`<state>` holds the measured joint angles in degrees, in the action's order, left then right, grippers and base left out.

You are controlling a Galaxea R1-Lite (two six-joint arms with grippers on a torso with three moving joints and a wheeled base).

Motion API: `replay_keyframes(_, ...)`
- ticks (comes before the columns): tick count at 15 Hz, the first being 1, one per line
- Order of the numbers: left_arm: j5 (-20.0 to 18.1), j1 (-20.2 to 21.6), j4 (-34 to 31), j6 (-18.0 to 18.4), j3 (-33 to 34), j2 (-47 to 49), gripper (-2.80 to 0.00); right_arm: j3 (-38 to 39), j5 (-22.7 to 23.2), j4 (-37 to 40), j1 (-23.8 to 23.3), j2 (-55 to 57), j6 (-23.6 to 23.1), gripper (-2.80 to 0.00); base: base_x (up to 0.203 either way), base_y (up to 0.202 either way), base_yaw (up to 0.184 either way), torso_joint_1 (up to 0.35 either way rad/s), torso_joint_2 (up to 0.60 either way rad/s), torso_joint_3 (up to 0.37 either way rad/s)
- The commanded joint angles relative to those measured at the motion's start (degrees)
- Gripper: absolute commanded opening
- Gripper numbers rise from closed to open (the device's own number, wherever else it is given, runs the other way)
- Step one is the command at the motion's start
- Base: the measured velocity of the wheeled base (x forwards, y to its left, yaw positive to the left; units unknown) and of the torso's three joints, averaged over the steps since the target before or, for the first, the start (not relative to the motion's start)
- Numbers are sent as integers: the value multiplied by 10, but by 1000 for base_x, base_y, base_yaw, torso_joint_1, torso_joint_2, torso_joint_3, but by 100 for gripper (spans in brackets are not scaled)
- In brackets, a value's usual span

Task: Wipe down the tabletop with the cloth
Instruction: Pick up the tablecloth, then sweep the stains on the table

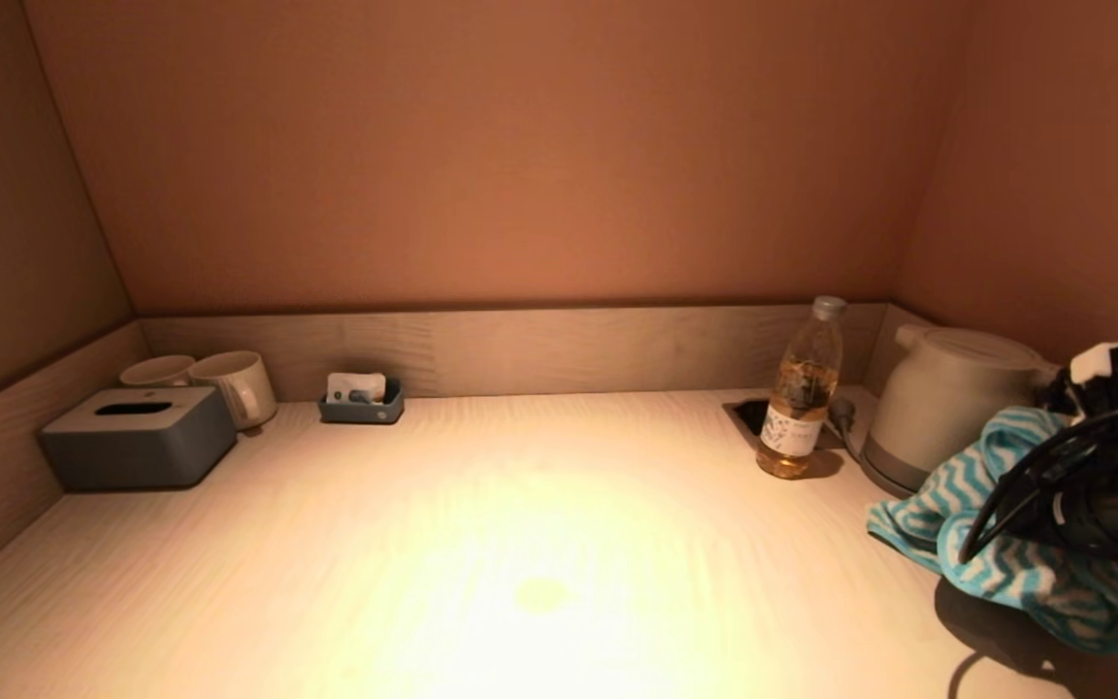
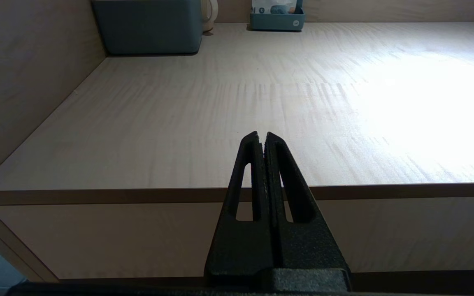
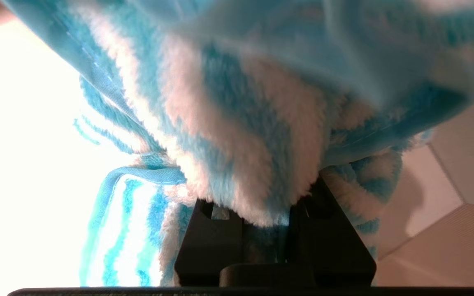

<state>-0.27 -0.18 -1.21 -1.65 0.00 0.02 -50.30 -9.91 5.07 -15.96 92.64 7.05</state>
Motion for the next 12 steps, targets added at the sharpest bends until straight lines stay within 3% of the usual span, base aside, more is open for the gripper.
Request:
replay_keyframes(1,0,0,0,0,0,0,-280,-1,-1,13,22,-74,0,-280,0,0,0,0,0,0)
replay_keyframes(5,0,0,0,0,0,0,-280,-10,26,51,105,-179,-1,-280,0,0,0,0,0,0)
replay_keyframes(8,0,0,0,0,0,0,-280,-26,81,86,171,-239,-1,-280,0,0,0,0,0,0)
replay_keyframes(12,0,0,0,0,0,0,-280,-28,125,85,250,-259,-2,-280,0,0,0,0,0,0)
